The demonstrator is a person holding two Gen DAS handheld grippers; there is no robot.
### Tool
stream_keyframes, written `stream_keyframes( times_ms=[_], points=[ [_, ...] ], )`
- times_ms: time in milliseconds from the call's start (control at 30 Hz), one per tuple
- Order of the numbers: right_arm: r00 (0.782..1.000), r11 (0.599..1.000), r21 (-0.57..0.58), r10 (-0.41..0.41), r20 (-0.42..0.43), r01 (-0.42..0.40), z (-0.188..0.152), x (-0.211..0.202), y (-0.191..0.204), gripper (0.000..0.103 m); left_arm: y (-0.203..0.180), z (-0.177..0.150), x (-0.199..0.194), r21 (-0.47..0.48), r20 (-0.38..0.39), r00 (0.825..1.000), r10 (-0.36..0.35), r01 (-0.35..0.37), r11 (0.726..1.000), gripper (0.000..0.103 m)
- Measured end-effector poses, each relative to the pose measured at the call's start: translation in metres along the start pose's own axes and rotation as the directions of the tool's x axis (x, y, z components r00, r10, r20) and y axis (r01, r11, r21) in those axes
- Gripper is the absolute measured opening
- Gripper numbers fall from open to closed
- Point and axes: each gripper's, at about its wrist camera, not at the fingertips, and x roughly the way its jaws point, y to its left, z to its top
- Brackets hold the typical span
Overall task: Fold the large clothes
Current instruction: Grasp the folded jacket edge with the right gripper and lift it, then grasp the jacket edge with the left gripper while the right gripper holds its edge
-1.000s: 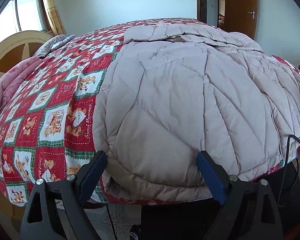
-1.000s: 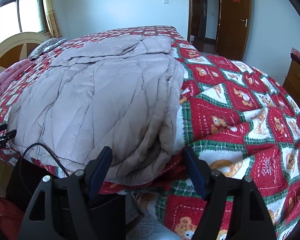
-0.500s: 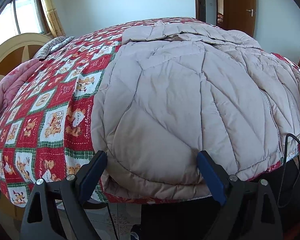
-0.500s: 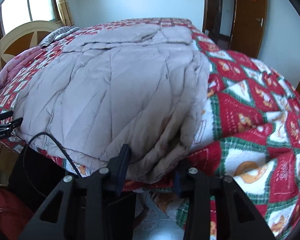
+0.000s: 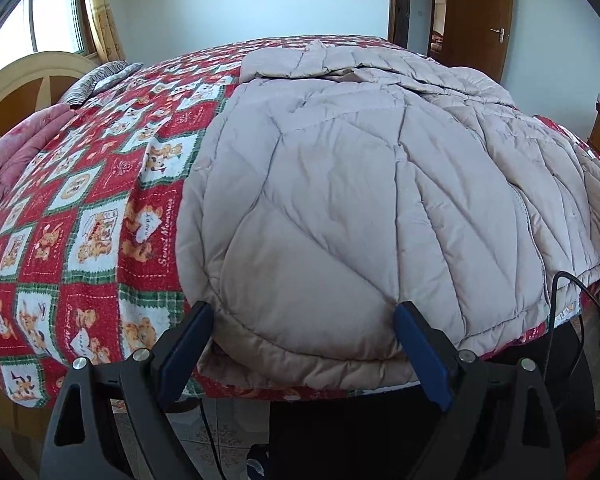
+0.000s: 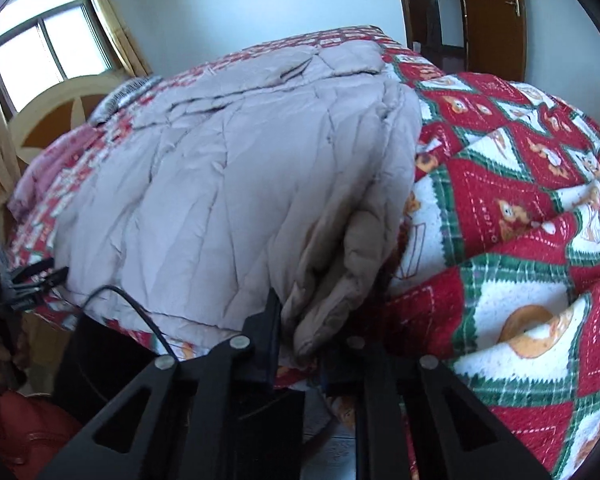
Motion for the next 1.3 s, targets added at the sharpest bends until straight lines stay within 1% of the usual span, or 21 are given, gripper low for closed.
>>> stream_keyframes(
  times_ms=[67, 133, 167, 233, 267, 300, 333, 467, 533, 667, 733, 767, 833, 867, 933, 1033, 1100, 1133, 1167, 1233, 1300],
  points=[
    [0.999, 0.999, -0.012, 0.038, 0.036, -0.038, 0.004, -0.01, 0.005, 0.016, 0.006, 0.001, -0.003, -0.015, 0.002, 0.999, -0.034, 0.034, 0.999, 0.092],
    [0.995, 0.997, -0.019, 0.072, 0.072, -0.071, 0.008, -0.02, 0.009, 0.016, 0.021, 0.002, -0.009, -0.087, 0.025, 0.992, -0.127, 0.129, 0.988, 0.092],
    [0.993, 0.996, -0.014, 0.088, 0.085, -0.087, 0.01, -0.024, 0.009, 0.016, 0.033, 0.003, -0.011, -0.149, 0.041, 0.98, -0.194, 0.198, 0.969, 0.092],
    [0.989, 0.994, 0.009, 0.11, 0.1, -0.111, 0.013, -0.029, 0.007, 0.016, 0.056, 0.002, -0.01, -0.262, 0.063, 0.957, -0.283, 0.29, 0.92, 0.092],
    [0.989, 0.994, 0.014, 0.11, 0.098, -0.112, 0.013, -0.028, 0.006, 0.016, 0.067, 0.0, -0.008, -0.319, 0.071, 0.95, -0.306, 0.312, 0.895, 0.092],
    [0.99, 0.994, 0.014, 0.106, 0.094, -0.107, 0.013, -0.026, 0.006, 0.016, 0.074, -0.001, -0.007, -0.354, 0.074, 0.947, -0.311, 0.317, 0.88, 0.092],
    [0.991, 0.995, 0.01, 0.097, 0.087, -0.098, 0.011, -0.024, 0.006, 0.016, 0.08, -0.004, -0.006, -0.373, 0.073, 0.948, -0.309, 0.314, 0.873, 0.092],
    [0.994, 0.996, 0.011, 0.088, 0.07, -0.089, 0.009, -0.016, 0.008, 0.016, 0.073, -0.007, -0.005, -0.326, 0.052, 0.959, -0.28, 0.281, 0.903, 0.092],
    [0.994, 0.996, 0.012, 0.087, 0.067, -0.088, 0.009, -0.017, 0.006, 0.016, 0.064, -0.006, 0.0, -0.296, 0.039, 0.96, -0.279, 0.278, 0.914, 0.092],
    [0.996, 0.997, 0.013, 0.07, 0.049, -0.071, 0.007, -0.012, 0.003, 0.016, 0.056, -0.005, 0.012, -0.282, 0.039, 0.963, -0.268, 0.268, 0.921, 0.092],
    [0.997, 0.998, 0.015, 0.063, 0.043, -0.064, 0.006, -0.009, 0.002, 0.016, 0.054, -0.004, 0.019, -0.285, 0.033, 0.96, -0.28, 0.277, 0.918, 0.091],
    [0.998, 0.998, 0.013, 0.056, 0.04, -0.057, 0.005, -0.007, 0.002, 0.016, 0.054, -0.004, 0.018, -0.285, 0.051, 0.956, -0.289, 0.291, 0.913, 0.076],
    [0.999, 1.0, -0.004, 0.031, 0.037, -0.031, 0.005, -0.006, 0.004, 0.016, 0.055, -0.004, 0.015, -0.278, 0.079, 0.951, -0.298, 0.308, 0.91, 0.054],
    [0.999, 1.0, -0.01, 0.021, 0.035, -0.021, 0.005, -0.006, 0.005, 0.016, 0.056, -0.004, 0.015, -0.276, 0.084, 0.951, -0.298, 0.309, 0.91, 0.048],
    [0.999, 1.0, -0.016, 0.008, 0.031, -0.007, 0.005, -0.006, 0.006, 0.019, 0.056, -0.003, 0.014, -0.275, 0.09, 0.95, -0.298, 0.311, 0.91, 0.043],
    [1.0, 1.0, -0.003, 0.0, 0.024, 0.0, 0.006, -0.004, 0.004, 0.019, 0.053, -0.001, 0.014, -0.25, 0.08, 0.958, -0.276, 0.287, 0.925, 0.044],
    [1.0, 1.0, 0.008, -0.001, 0.016, 0.0, 0.006, -0.002, 0.001, 0.021, 0.049, 0.0, 0.018, -0.234, 0.062, 0.965, -0.254, 0.262, 0.936, 0.058],
    [1.0, 1.0, 0.014, 0.0, 0.011, -0.001, 0.006, -0.001, 0.0, 0.022, 0.048, 0.0, 0.022, -0.231, 0.046, 0.967, -0.249, 0.253, 0.939, 0.077],
    [1.0, 1.0, 0.022, 0.005, 0.005, -0.005, 0.006, 0.001, -0.002, 0.023, 0.046, 0.0, 0.025, -0.232, 0.032, 0.964, -0.263, 0.263, 0.937, 0.086],
    [1.0, 0.999, 0.038, 0.016, 0.0, -0.016, 0.006, 0.004, -0.005, 0.025, 0.041, 0.002, 0.027, -0.229, 0.038, 0.965, -0.26, 0.262, 0.938, 0.09],
    [1.0, 0.999, 0.045, 0.026, -0.005, -0.025, 0.004, 0.007, -0.007, 0.024, 0.035, 0.004, 0.027, -0.201, 0.053, 0.969, -0.243, 0.249, 0.947, 0.089]
  ],
)
